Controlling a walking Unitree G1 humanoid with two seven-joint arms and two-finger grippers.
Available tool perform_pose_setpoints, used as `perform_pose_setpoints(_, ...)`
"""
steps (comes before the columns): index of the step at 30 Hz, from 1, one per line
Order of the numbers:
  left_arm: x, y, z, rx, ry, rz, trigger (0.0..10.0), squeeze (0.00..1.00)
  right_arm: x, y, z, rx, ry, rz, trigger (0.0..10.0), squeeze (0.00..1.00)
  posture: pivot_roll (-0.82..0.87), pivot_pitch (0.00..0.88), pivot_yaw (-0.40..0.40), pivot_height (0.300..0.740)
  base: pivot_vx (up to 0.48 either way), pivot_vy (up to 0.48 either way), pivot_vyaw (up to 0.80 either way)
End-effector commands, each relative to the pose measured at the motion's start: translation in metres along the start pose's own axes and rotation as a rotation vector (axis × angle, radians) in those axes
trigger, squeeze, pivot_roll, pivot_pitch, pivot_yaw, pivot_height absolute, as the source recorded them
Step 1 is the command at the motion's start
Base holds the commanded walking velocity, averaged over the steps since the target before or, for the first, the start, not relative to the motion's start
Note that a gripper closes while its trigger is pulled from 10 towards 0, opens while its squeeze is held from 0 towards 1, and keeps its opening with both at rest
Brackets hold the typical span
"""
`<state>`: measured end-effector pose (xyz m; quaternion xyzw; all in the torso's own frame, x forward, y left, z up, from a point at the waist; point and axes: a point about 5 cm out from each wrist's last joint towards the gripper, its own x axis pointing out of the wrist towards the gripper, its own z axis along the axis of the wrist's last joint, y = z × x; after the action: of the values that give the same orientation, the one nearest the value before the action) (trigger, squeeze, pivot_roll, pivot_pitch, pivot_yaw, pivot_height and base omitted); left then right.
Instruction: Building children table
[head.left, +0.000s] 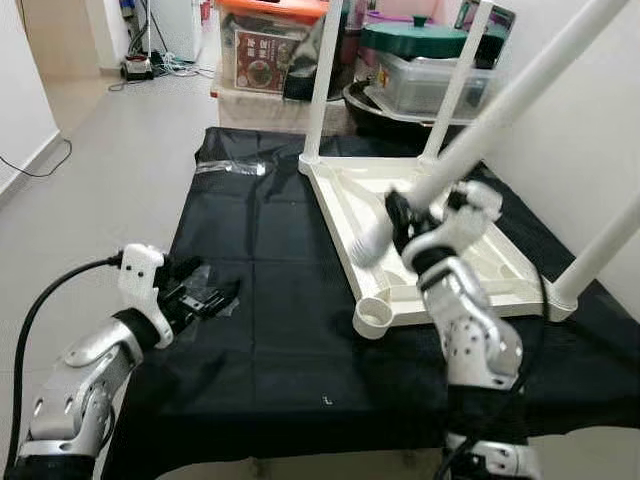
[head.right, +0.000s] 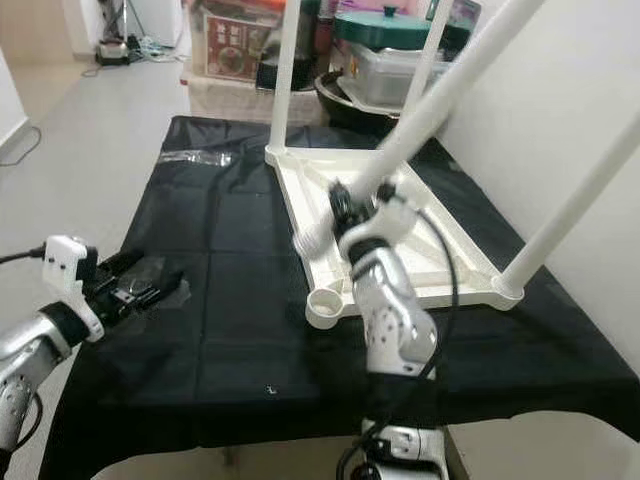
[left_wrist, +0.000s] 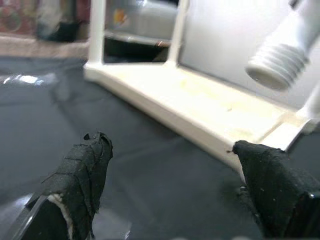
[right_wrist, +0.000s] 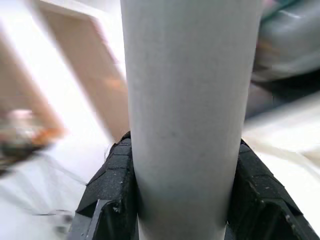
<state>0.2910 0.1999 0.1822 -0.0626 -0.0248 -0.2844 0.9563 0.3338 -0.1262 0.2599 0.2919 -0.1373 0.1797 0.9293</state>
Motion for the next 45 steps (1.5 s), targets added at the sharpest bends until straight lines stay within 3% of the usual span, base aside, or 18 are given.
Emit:
perform_pose_setpoints(1, 0.001, -0.003, 0.006, -0.019, -0.018, -0.033, 10.0, 0.0, -0.001, 0.007, 0.004, 0.026, -0.004, 0.081, 0.0, 0.0, 0.11, 0.0, -0.131, 0.74, 0.0, 0.0, 0.0)
perform_pose_setpoints(4, 0.002, -0.023, 0.024, -0.029, -0.028, -0.228, 10.0, 0.0, -0.008, 0.031, 0.0, 0.079, 0.064, 0.343, 0.0, 0.0, 0.12, 0.0, -0.128, 0.74, 0.0, 0.0, 0.0)
perform_pose_setpoints(7, 0.002, -0.023, 0.024, -0.029, -0.028, -0.228, 10.0, 0.0, -0.008, 0.031, 0.0, 0.079, 0.064, 0.343, 0.0, 0.0, 0.12, 0.0, -0.128, 0.74, 0.0, 0.0, 0.0)
perform_pose_setpoints(10, -0.001, -0.031, 0.028, 0.002, 0.011, -0.329, 10.0, 0.0, -0.013, 0.041, -0.005, 0.088, 0.107, 0.463, 0.0, 0.0, 0.12, 0.0, -0.127, 0.74, 0.0, 0.0, 0.0)
perform_pose_setpoints(12, -0.001, -0.031, 0.028, 0.002, 0.011, -0.329, 10.0, 0.0, -0.013, 0.041, -0.005, 0.088, 0.107, 0.463, 0.0, 0.0, 0.12, 0.0, -0.127, 0.74, 0.0, 0.0, 0.0)
perform_pose_setpoints(14, -0.004, -0.033, 0.03, 0.049, 0.071, -0.409, 10.0, 0.0, -0.015, 0.048, -0.009, 0.09, 0.135, 0.542, 0.0, 0.0, 0.13, 0.0, -0.123, 0.74, 0.0, 0.0, 0.0)
perform_pose_setpoints(18, -0.005, -0.032, 0.03, 0.071, 0.1, -0.426, 10.0, 0.0, -0.015, 0.051, -0.01, 0.093, 0.147, 0.573, 0.0, 0.0, 0.12, 0.0, -0.123, 0.74, 0.0, 0.0, 0.0)
perform_pose_setpoints(20, -0.001, -0.029, 0.03, 0.111, 0.148, -0.451, 10.0, 0.0, -0.019, 0.062, -0.015, 0.086, 0.185, 0.658, 0.0, 0.0, 0.12, 0.0, -0.12, 0.74, 0.0, 0.0, 0.0)
perform_pose_setpoints(30, 0.012, -0.03, 0.031, 0.118, 0.152, -0.489, 10.0, 0.0, -0.033, 0.078, -0.027, 0.077, 0.239, 0.76, 0.0, 0.0, 0.12, 0.0, -0.114, 0.74, 0.0, 0.0, 0.0)
perform_pose_setpoints(38, 0.026, -0.048, 0.031, 0.097, 0.13, -0.578, 10.0, 0.0, -0.034, 0.08, -0.032, 0.055, 0.252, 0.758, 0.0, 0.0, 0.11, 0.0, -0.111, 0.74, 0.0, 0.0, 0.0)
perform_pose_setpoints(45, 0.026, -0.055, 0.03, 0.098, 0.136, -0.615, 10.0, 0.0, -0.036, 0.081, -0.036, 0.038, 0.261, 0.748, 0.0, 0.0, 0.11, 0.0, -0.109, 0.74, 0.0, 0.0, 0.0)
